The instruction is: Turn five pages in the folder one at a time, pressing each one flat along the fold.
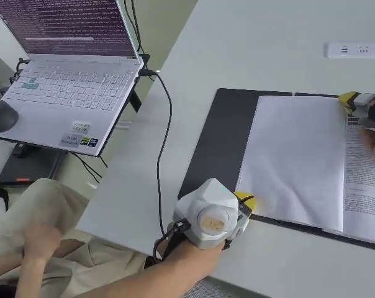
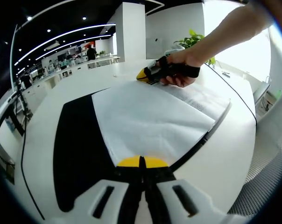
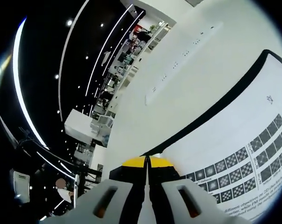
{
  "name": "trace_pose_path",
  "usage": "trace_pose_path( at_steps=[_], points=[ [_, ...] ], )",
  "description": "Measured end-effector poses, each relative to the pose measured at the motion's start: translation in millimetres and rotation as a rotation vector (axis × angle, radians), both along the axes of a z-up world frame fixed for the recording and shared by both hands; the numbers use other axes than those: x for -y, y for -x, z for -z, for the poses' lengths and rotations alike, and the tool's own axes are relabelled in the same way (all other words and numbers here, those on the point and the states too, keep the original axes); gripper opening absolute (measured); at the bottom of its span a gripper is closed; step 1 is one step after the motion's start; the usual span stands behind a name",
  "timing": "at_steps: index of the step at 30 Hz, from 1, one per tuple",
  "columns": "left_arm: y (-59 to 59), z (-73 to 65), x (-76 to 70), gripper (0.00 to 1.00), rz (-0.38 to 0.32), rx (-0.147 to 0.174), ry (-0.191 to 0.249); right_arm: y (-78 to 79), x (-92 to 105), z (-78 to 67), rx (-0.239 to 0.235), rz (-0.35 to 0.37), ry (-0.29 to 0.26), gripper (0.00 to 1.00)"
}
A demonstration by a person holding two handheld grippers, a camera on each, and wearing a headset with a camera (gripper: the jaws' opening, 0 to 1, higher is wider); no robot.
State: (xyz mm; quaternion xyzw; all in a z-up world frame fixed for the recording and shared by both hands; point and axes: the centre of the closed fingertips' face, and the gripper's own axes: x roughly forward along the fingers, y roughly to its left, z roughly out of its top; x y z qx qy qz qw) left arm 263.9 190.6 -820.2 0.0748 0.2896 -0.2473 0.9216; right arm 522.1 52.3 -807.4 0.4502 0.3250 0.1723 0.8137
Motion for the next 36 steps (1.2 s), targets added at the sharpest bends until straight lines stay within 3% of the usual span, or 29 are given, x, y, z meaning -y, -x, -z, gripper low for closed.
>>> trace_pose_path(
  at_steps=[1,5,7,15,25,29,36],
  points=[
    [0.2,0.1,0.1,0.0,0.001,0.0,0.0,1.1,0.3,-0.1,-0.035,0.017,-0.034,0.0],
    [0.7,0.1,0.6,0.0,0.004,-0.001,-0.003,15.4,-3.7,0.3,-0.059,-0.03,-0.055,0.0],
    [0.9,0.0,0.9,0.0,0.005,-0.002,-0.006,30.3,-9.1,1.1,-0.093,-0.077,-0.073,0.0],
    [1.7,-0.8,1.6,0.0,0.01,-0.005,-0.01,66.5,-10.7,-1.8,-0.136,-0.129,-0.126,0.0],
    [1.8,-1.0,1.2,0.0,0.016,-0.011,-0.005,129.0,-9.8,-3.7,-0.206,-0.241,-0.207,0.0],
    [1.7,-1.0,1.1,0.0,0.018,-0.011,-0.005,154.2,-14.3,-3.1,-0.222,-0.304,-0.209,0.0],
    [1.4,-1.2,0.8,0.0,0.024,-0.016,-0.008,184.3,-16.9,-2.7,-0.232,-0.326,-0.218,0.0]
  ],
)
